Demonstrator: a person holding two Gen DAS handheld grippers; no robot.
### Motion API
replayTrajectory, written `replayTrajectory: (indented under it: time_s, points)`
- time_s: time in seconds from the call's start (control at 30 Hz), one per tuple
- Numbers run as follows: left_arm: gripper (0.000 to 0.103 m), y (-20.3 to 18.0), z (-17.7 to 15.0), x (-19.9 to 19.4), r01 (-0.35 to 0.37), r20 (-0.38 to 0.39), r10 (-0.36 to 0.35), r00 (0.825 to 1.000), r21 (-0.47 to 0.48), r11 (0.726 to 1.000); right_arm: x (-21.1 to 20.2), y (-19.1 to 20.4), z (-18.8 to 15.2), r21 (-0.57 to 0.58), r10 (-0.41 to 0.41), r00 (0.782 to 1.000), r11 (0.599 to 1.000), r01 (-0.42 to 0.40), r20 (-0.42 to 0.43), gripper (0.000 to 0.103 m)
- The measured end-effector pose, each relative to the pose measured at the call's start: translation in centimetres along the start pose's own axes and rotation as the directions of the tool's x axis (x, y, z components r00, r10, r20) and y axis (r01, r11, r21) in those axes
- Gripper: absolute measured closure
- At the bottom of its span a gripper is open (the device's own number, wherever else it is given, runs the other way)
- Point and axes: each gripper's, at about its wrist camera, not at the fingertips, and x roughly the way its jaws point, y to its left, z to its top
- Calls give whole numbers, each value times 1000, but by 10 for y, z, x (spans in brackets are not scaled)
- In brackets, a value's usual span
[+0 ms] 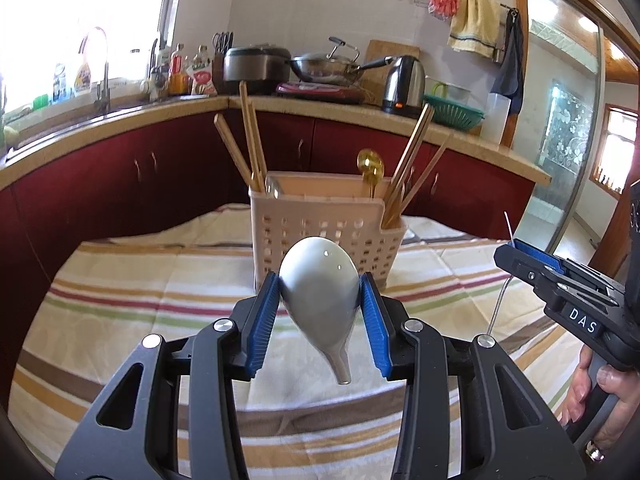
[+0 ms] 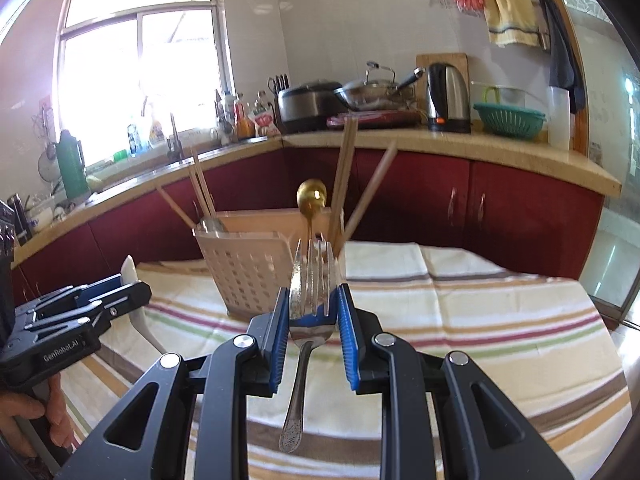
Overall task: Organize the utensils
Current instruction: 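Lower the ceramic spoon into the caddy with the left tool while the right tool lowers the fork in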
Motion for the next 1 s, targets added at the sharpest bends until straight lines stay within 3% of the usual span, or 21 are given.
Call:
replayTrajectory:
  time_s: [0.27, 0.63, 1.0]
  points:
    - [63, -5, 42, 1, 3, 85, -7, 996, 43, 999, 4, 8, 43, -38, 6, 995, 999, -3, 96, 79]
    - [63, -11, 110, 15, -13, 211, -7, 978, 94, 996, 23, 15, 98, -56, 24, 977, 998, -12, 211, 79]
    - [63, -10, 131, 49, -9, 237, -17, 971, 110, 994, 63, 17, 117, -29, 37, 966, 999, -31, 256, 79]
